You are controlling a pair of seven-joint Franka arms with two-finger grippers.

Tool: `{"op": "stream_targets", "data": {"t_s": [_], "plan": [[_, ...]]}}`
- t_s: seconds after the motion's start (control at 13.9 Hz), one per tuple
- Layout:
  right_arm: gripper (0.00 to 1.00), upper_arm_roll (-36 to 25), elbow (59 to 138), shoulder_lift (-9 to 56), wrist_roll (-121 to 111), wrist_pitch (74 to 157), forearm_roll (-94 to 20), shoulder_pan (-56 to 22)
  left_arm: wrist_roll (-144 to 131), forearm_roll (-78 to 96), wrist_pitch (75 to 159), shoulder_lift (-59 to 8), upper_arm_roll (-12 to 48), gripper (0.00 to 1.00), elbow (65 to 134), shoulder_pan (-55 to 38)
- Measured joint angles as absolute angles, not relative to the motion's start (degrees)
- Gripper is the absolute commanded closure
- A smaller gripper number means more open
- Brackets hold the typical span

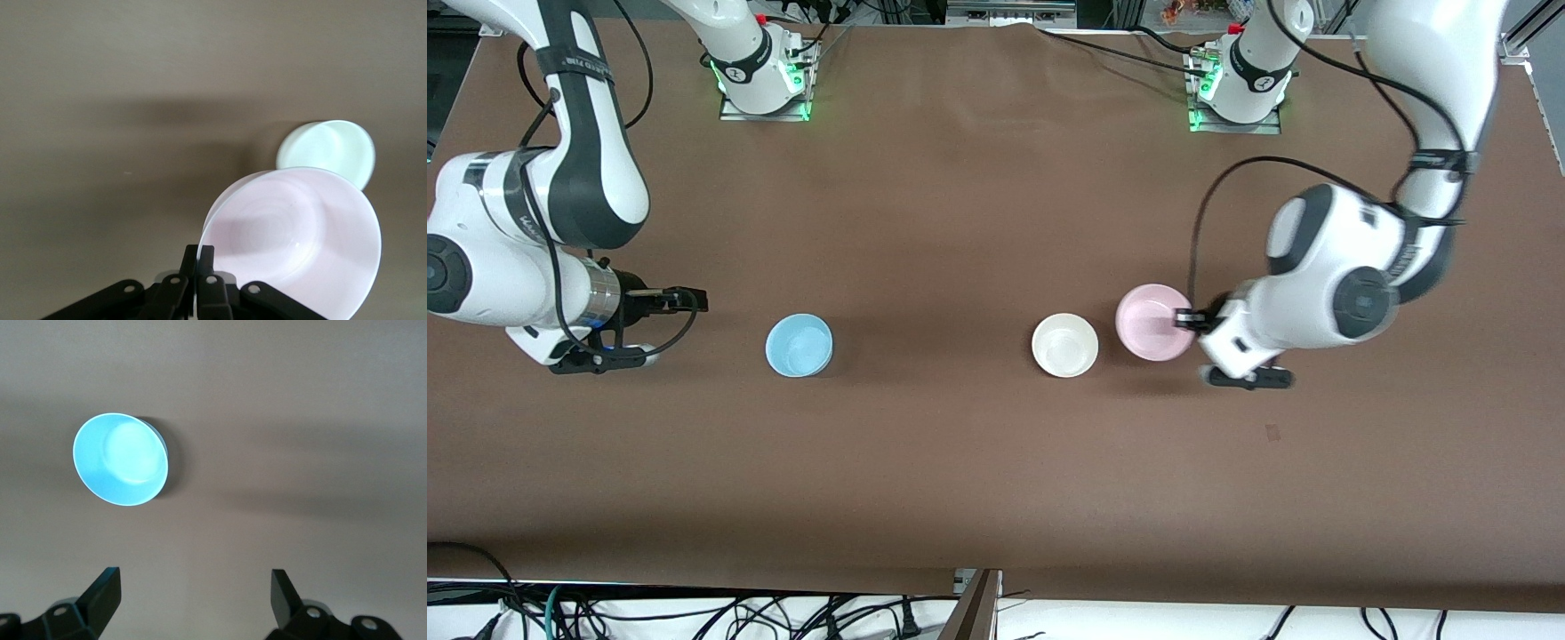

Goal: Stack pink and blue bowls on white bowl
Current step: 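Carry the pink bowl over the white bowl while the right gripper reaches the blue bowl, then lower the pink bowl into the white bowl while the right gripper grasps the blue bowl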

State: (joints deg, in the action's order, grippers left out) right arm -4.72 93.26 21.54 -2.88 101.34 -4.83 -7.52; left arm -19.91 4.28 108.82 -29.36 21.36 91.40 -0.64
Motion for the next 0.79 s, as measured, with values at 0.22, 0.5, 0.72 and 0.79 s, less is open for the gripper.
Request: {"op": "stream_targets", "data": {"t_s": [0.22, 0.5, 0.72, 0.79], "plan": [[0.01, -4.6, 93.7, 23.1, -2.4, 106.4, -4.1, -10.4, -25.3, 4.3, 114.5, -32.9, 21.2, 1.00, 91.1, -6.1], [0.01, -4.6, 102.2, 25.1, 2.8, 124.4, -3.5, -14.9, -25.6, 4.3, 120.3, -37.4, 20.7, 1.00, 90.7, -6.4], [0.01, -4.7, 107.8, 25.1, 3.8, 130.9, -3.5, -15.2, -25.6, 4.3, 122.3, -39.3, 20.7, 1.00, 90.5, -7.3], [0.01, -4.8, 108.4, 25.1, 3.9, 131.9, -3.5, -15.0, -25.6, 4.3, 122.7, -39.6, 20.7, 1.00, 90.4, -7.6]]}}
